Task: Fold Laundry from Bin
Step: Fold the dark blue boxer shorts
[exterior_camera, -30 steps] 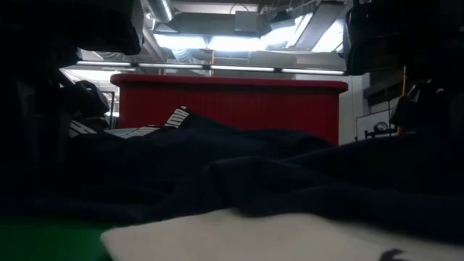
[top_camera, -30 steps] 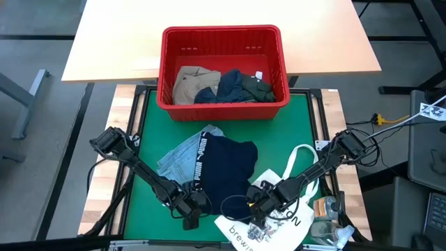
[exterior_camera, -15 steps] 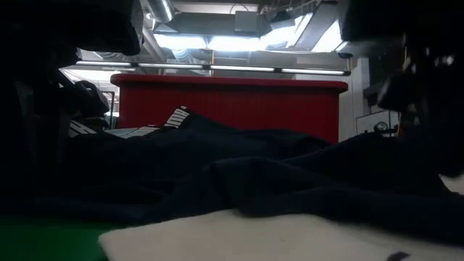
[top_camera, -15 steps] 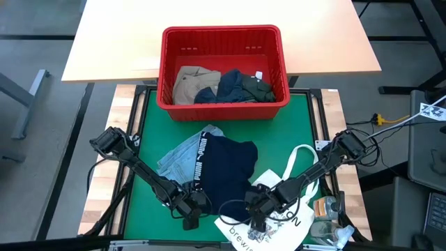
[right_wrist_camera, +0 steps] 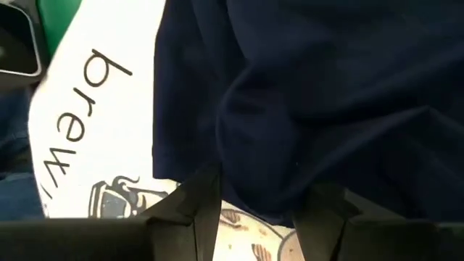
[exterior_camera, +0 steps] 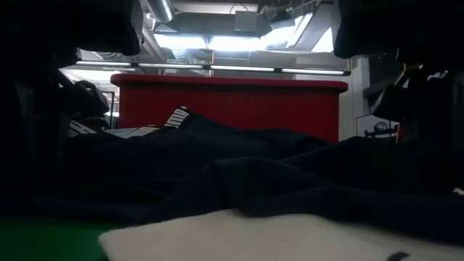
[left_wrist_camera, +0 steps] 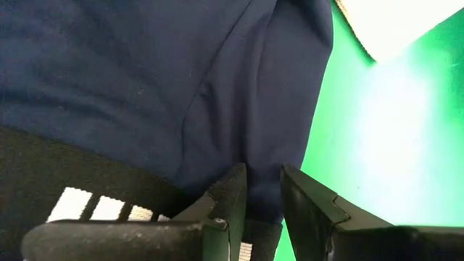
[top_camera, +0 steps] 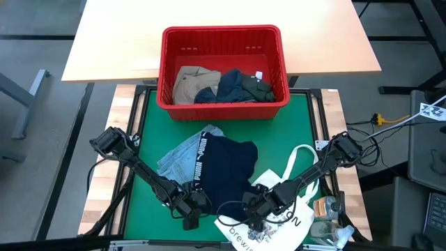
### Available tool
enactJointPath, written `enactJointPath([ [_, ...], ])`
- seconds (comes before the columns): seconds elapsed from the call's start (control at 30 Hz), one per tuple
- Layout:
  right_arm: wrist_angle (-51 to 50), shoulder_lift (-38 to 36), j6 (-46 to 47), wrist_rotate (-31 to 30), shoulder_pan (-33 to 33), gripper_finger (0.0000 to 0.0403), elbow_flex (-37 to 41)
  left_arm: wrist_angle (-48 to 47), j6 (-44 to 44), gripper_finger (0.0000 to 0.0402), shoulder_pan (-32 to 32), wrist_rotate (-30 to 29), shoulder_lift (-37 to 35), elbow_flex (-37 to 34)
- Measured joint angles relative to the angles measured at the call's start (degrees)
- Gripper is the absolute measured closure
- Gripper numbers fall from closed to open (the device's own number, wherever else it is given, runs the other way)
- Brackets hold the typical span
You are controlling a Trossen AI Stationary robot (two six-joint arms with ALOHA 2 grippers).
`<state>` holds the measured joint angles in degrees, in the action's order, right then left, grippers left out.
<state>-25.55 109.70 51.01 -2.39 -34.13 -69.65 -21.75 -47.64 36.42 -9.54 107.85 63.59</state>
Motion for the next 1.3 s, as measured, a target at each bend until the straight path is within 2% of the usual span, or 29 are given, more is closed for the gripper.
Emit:
enactJointPath([
  [0.17,-1.2,0.0,3.4,-0.9,0.2,0.0253,0.0,0.0,0.0,0.032,0.0,0.0,0.0,0.0],
  [0.33,-1.2,-0.2,11.4,6.7,0.5,0.0253,0.0,0.0,0.0,0.032,0.0,0.0,0.0,0.0],
  [0.43,-1.0,-0.2,13.3,7.2,0.3,0.0253,0.0,0.0,0.0,0.032,0.0,0.0,0.0,0.0],
  [0.6,0.7,-0.2,13.4,4.0,0.4,0.0253,0.0,0.0,0.0,0.032,0.0,0.0,0.0,0.0],
  [0.8,3.5,-0.2,13.4,3.6,0.4,0.0253,0.0,0.0,0.0,0.032,0.0,0.0,0.0,0.0],
  [1.03,2.7,0.0,14.8,-0.4,0.4,0.0253,0.0,0.0,0.0,0.032,0.1,0.0,0.0,0.0],
  [1.3,2.7,0.1,14.8,-2.1,0.4,0.0253,0.0,0.0,0.0,0.032,0.1,0.0,0.0,0.0],
])
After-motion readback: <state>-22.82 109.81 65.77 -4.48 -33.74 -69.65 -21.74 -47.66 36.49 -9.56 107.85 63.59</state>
